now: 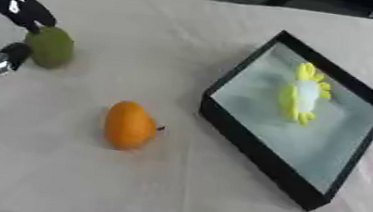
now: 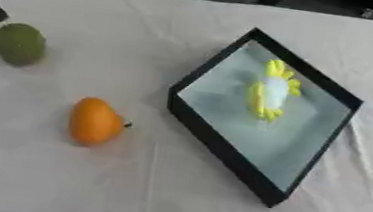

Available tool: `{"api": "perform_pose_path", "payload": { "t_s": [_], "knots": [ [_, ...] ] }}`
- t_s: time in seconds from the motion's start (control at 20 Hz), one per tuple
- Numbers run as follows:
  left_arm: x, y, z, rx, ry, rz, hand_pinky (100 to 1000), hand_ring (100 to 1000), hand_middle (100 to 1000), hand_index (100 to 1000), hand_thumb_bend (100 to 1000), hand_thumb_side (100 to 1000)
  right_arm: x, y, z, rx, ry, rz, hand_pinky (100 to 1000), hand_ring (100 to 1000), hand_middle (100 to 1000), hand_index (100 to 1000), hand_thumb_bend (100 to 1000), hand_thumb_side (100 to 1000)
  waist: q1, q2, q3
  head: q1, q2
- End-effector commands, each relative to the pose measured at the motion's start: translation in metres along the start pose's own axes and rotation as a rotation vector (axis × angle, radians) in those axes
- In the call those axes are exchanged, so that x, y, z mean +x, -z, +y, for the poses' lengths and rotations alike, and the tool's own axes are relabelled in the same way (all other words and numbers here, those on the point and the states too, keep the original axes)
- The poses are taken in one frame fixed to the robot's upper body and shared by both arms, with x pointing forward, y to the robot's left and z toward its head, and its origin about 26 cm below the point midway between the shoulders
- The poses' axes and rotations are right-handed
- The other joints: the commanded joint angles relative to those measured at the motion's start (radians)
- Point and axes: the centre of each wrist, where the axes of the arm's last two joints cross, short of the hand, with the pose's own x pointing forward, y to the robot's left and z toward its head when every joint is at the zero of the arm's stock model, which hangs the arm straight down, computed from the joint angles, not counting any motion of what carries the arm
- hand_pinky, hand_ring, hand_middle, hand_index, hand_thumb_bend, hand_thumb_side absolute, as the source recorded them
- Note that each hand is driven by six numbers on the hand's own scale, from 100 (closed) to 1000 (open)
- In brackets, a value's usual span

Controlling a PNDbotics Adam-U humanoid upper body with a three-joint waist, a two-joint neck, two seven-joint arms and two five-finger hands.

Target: Pick up objects on the table and place them in the box.

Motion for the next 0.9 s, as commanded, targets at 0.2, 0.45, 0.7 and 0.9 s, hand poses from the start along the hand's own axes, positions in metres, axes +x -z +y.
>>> {"api": "perform_pose_path", "payload": {
  "t_s": [0.2,0.45,0.7,0.9],
  "knots": [
    [0.001,-0.005,0.003,-0.018,0.131,0.143,936,854,846,903,436,506,0.002,0.0,-0.006,-0.004,-0.026,-0.002,947,830,732,804,100,389,0.002,-0.016,0.001,0.007,0.0],
    [-0.014,-0.003,-0.003,0.022,0.129,0.264,933,852,832,896,487,604,-0.003,-0.002,-0.006,-0.007,-0.034,0.013,947,827,729,801,100,403,0.0,-0.012,-0.004,0.004,0.0],
    [-0.033,0.002,-0.005,0.049,0.13,0.336,934,857,830,907,512,592,-0.008,-0.005,-0.007,-0.016,-0.035,0.031,947,824,725,798,100,419,0.001,-0.01,-0.008,0.011,0.0],
    [-0.052,0.006,-0.005,0.043,0.135,0.4,938,865,836,915,534,575,-0.011,-0.006,-0.006,-0.017,-0.033,0.038,946,822,723,797,100,427,0.002,-0.011,-0.013,0.014,0.0]
  ]
}}
